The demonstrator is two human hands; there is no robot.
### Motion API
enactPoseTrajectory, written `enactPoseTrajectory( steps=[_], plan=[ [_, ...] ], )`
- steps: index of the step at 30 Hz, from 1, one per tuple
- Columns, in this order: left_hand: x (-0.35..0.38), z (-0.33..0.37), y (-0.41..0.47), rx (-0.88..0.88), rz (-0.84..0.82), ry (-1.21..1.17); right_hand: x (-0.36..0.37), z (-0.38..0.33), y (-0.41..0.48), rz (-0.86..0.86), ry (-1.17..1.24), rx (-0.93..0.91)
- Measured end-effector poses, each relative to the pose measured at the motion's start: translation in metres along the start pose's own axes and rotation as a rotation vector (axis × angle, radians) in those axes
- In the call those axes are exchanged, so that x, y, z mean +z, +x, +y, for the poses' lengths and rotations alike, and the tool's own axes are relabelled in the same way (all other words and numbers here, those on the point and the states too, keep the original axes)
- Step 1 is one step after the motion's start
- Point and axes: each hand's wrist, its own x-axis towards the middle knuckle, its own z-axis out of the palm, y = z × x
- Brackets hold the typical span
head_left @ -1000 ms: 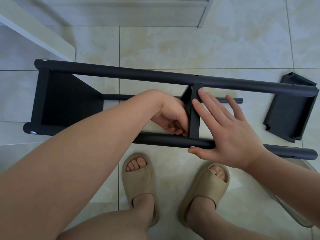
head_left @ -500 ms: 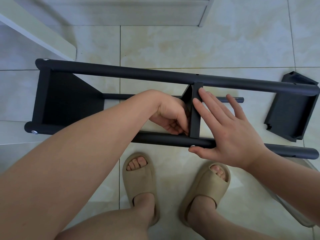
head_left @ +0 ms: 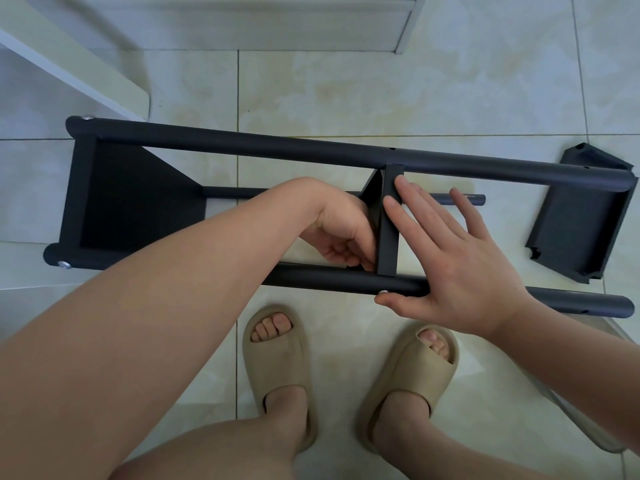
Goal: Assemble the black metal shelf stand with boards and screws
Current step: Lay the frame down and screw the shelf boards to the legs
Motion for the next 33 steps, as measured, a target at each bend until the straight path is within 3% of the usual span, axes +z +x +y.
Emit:
enactPoseTrajectory(
  steps=[14, 33],
  plan=[
    [-0.0044, -0.0049, -0.0054, 0.044, -0.081, -0.065, 0.0008, 0.0004, -0.0001, 0.006, -0.007, -0.002],
    [-0.0005, -0.0057, -0.0024, 0.101, -0.047, -0.103, 0.0005, 0.0002, -0.0004, 0.009, 0.003, -0.005]
  ],
)
